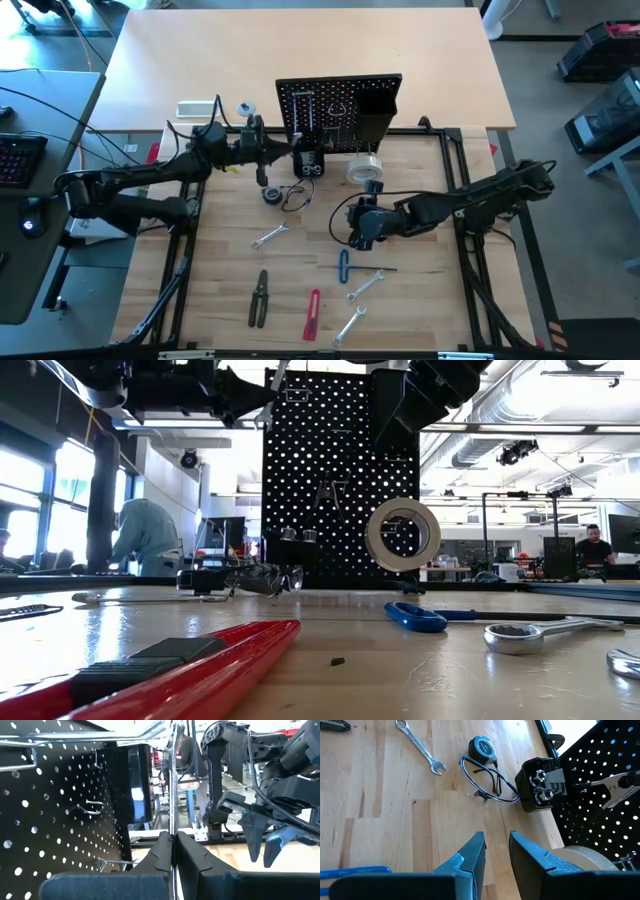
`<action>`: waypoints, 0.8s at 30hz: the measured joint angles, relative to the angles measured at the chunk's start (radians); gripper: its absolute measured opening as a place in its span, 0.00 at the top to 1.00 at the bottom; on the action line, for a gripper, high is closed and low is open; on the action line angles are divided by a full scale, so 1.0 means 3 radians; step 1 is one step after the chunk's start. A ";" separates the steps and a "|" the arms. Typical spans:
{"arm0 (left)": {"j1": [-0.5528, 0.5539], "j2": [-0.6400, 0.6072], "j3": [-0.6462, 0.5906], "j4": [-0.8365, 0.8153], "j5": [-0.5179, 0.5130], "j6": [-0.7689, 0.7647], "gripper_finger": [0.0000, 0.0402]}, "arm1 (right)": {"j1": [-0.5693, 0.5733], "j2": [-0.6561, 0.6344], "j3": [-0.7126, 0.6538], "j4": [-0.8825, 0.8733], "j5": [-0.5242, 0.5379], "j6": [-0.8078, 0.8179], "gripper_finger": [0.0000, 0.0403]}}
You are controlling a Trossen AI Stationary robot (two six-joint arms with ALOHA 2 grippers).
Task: Hang tools onto peg board
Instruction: Hang the middle left wrench on the pegboard
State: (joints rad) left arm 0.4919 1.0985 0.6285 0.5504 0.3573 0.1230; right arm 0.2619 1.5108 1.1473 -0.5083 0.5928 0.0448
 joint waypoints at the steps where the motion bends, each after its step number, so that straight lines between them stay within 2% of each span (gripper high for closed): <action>1: 0.0000 0.0000 -0.0001 0.0026 -0.0001 0.0000 1.00 | 0.0000 0.0000 0.0000 0.0000 0.0001 0.0000 0.80; 10: 0.0005 -0.0001 -0.0001 0.0105 -0.0005 0.0003 1.00 | 0.0000 0.0000 0.0000 -0.0001 -0.0001 -0.0001 0.80; 24: 0.0292 0.0008 -0.0001 0.0103 0.0005 -0.0061 1.00 | 0.0000 0.0001 0.0000 0.0006 0.0004 -0.0002 0.80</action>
State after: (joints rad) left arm 0.5796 1.1007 0.6281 0.5812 0.3588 0.1047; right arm 0.2619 1.5112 1.1473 -0.5066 0.5941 0.0441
